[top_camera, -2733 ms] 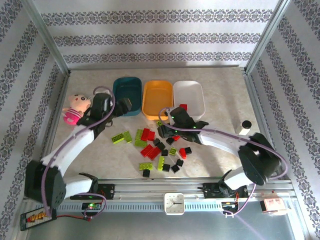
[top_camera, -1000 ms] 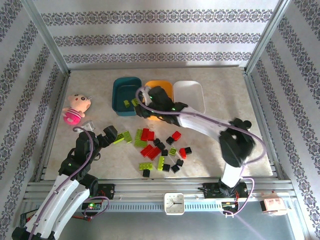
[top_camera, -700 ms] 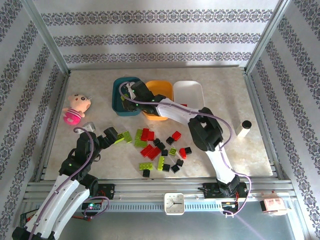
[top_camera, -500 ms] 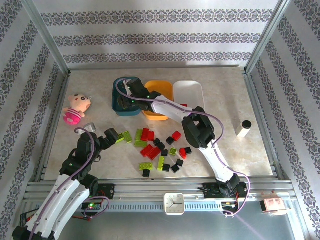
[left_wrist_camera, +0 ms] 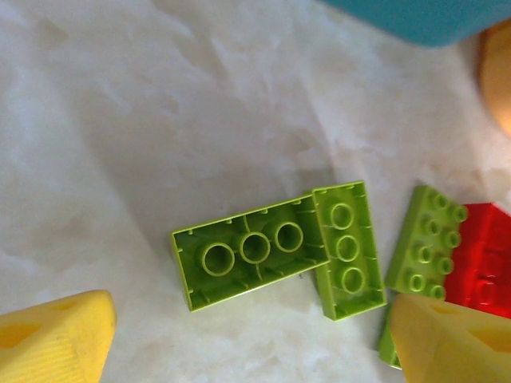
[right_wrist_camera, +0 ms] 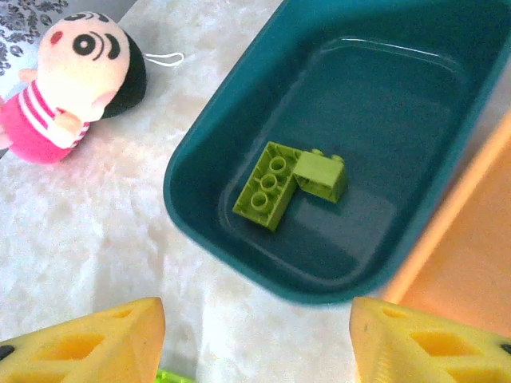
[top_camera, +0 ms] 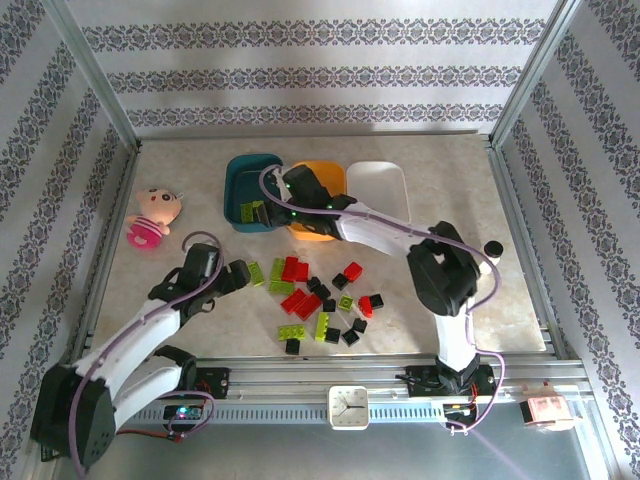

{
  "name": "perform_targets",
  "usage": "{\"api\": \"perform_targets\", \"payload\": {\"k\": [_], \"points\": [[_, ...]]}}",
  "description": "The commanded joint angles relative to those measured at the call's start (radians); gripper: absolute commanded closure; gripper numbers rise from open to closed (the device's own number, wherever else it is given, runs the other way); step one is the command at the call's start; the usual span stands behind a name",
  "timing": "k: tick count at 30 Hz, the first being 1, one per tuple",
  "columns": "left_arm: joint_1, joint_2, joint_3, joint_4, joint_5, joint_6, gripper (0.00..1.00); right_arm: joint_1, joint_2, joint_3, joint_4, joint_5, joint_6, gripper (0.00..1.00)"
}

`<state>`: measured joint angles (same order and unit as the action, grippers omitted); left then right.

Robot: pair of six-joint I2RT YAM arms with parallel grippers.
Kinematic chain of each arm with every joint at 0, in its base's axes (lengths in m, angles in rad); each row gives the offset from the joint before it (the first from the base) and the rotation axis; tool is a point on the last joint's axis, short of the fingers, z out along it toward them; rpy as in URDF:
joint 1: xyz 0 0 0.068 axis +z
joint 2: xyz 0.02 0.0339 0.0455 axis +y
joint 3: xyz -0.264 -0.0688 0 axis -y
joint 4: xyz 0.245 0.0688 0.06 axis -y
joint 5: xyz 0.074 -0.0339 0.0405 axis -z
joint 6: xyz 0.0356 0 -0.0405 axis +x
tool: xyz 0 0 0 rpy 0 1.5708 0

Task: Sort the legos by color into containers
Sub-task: Place the lego in the container, then pick up the legos from the middle-left of the table.

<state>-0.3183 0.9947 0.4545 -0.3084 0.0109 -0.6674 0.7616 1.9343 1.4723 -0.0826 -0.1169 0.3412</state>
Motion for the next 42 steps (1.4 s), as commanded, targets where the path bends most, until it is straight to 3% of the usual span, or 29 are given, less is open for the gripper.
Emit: {"api": "perform_targets", "payload": {"k": [1,9,22,29,32,36,42], "points": [[-0.018,0.089,0.046,0.066,-0.05,0.061,0.11,-0.012,-0.09,-0.123,0.087,0.025,0.011,0.37],[-0.027,0.239,0.068,0.178,-0.045,0.033,0.08,-0.026,-0.222,-0.326,0.159,0.036,0.027,0.37],[-0.027,0.338,0.078,0.189,-0.114,0.023,0.28,-0.034,-0.3,-0.421,0.187,0.055,0.024,0.37],[-0.026,0.334,0.038,0.212,-0.096,0.03,0.17,-0.046,-0.318,-0.456,0.199,0.057,0.035,0.37],[-0.027,0.345,0.045,0.221,-0.104,0.041,0.17,-0.049,-0.324,-0.463,0.202,0.056,0.039,0.37],[-0.027,0.375,0.068,0.183,-0.146,0.058,0.25,-0.052,-0.341,-0.481,0.206,0.056,0.041,0.37],[-0.027,0.325,0.055,0.166,-0.117,0.05,0.41,-0.06,-0.361,-0.508,0.216,0.058,0.049,0.37]]}}
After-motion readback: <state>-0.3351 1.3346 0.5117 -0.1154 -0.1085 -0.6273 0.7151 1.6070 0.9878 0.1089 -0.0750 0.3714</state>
